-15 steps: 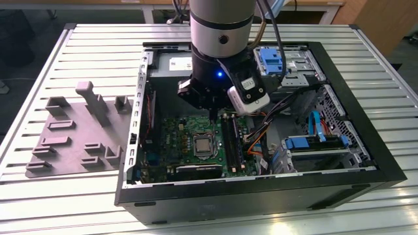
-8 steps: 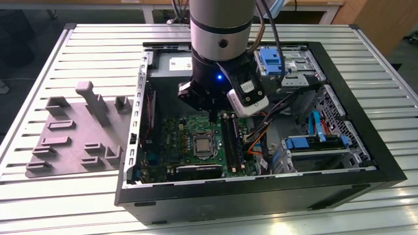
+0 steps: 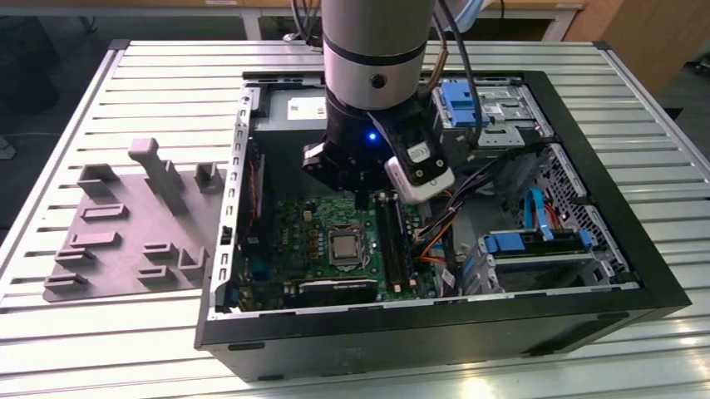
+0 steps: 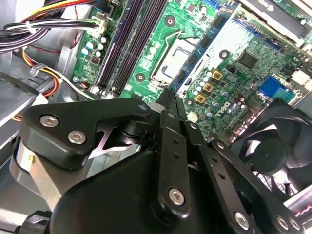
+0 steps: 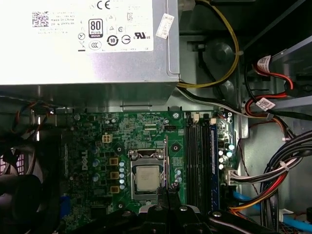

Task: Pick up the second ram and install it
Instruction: 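Insert the second ram into the second slot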

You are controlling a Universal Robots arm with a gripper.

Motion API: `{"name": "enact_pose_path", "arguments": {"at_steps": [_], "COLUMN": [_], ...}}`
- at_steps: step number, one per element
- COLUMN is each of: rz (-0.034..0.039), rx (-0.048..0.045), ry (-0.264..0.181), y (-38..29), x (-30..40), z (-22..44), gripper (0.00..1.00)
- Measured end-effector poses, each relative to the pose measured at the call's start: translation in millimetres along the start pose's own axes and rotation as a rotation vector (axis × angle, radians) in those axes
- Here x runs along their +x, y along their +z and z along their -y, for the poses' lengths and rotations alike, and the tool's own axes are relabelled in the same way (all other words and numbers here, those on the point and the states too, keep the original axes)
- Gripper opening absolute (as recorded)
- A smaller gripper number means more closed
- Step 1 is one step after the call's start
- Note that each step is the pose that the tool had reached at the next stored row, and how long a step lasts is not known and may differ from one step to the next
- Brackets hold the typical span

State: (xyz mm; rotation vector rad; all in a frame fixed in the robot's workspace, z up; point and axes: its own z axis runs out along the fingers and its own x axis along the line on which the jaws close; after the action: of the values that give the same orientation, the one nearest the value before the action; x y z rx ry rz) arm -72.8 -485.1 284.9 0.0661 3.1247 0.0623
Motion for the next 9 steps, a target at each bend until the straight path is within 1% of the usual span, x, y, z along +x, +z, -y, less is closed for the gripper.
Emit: {"name": "enact_pose_path", "arguments": {"at_steps": [9], "rz": [0.0], "rx": [-0.0001], "ry": [0.0], "y": [7.6], "x": [0.1], "z": [0.3], "gripper": [0.12]}}
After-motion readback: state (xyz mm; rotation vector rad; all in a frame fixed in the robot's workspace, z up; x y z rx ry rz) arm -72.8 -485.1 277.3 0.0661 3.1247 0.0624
